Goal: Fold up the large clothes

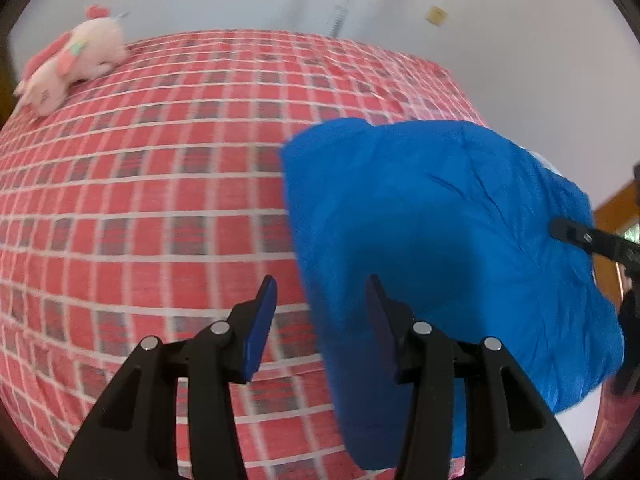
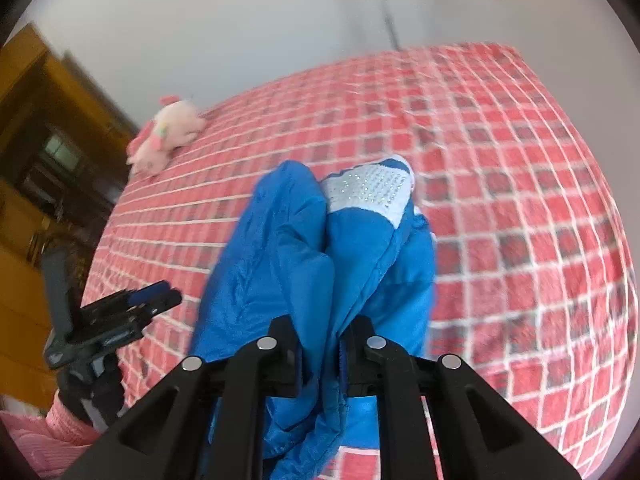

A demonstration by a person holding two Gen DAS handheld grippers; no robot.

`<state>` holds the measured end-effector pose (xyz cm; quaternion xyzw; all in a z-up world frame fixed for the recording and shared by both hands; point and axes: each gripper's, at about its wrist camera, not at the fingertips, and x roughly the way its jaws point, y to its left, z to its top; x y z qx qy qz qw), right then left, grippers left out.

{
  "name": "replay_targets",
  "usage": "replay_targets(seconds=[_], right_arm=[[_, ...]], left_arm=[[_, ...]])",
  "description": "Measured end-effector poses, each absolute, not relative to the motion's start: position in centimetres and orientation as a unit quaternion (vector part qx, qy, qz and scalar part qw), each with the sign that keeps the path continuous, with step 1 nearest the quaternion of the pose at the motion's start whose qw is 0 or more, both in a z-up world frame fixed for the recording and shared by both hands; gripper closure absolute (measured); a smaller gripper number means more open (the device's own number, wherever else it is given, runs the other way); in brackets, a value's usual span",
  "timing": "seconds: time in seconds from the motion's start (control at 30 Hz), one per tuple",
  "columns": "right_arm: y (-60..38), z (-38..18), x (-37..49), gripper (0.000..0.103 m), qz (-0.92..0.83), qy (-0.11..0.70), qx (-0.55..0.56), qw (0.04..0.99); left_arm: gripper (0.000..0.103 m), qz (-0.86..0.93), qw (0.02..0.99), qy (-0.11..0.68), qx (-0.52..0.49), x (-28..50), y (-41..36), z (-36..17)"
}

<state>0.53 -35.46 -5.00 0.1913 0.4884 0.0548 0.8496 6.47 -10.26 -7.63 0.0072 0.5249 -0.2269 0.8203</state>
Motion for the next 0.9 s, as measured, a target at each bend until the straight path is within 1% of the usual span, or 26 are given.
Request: replay_targets(seconds=[0.13,0.23,0.3,0.4,0.5,0.57,0.6,0.63,0.73,0.8,0.87,0.9], right_arm=[[-38.9,-10.2,0.8,0.090,0.026,0.515,0.230,0.825],[-40.1,-13.5,0.6,0.087,0.033,0.519,0.255,0.815],[-40.3,-15.2,0.4,0.083,0.037,0.520,0.264,0.812],[-40.4,-17.3,0.3,0.080,0.040,0.516,0.277,0.809],[-41.1,-18.3,0.1,0.077,0.043,0.509,0.305,0.804],[-41.0,-17.6,-0.1,0.072,0.040,0.507,0.294,0.809],[-40.9,-16.8,-0.4,0.067,0.034,0.508,0.283,0.813],[-40.7,-15.6,-0.8,0.066,0.023,0.507,0.266,0.820],[-39.4,-11.9,-2.0,0.066,-0.008,0.493,0.197,0.847],[-37.6,-9.1,-3.0,0.070,0.007,0.472,0.161,0.867],[-35.2,-6.8,-4.0,0.072,0.060,0.457,0.148,0.875],[-34.0,-6.2,-4.3,0.077,0.081,0.456,0.139,0.875]], left_arm=[[0.058,-0.246,0.810,0.531,0.036,5.5,-13.7,-9.6],[0.058,-0.246,0.811,0.528,0.060,4.9,-15.1,-10.8],[0.057,-0.247,0.809,0.529,0.062,5.1,-15.2,-11.4],[0.053,-0.244,0.805,0.538,0.055,5.5,-15.4,-12.6],[0.052,-0.236,0.810,0.533,0.070,5.4,-15.9,-12.9],[0.053,-0.232,0.810,0.534,0.073,5.5,-16.0,-12.5],[0.053,-0.229,0.809,0.537,0.073,5.5,-15.8,-12.2],[0.054,-0.225,0.810,0.537,0.071,5.5,-15.4,-11.7],[0.054,-0.220,0.822,0.521,0.066,4.5,-14.6,-9.5],[0.054,-0.218,0.830,0.509,0.070,3.4,-14.5,-8.3],[0.054,-0.224,0.831,0.504,0.067,2.3,-14.7,-7.6],[0.054,-0.230,0.829,0.505,0.064,1.8,-14.9,-7.4]])
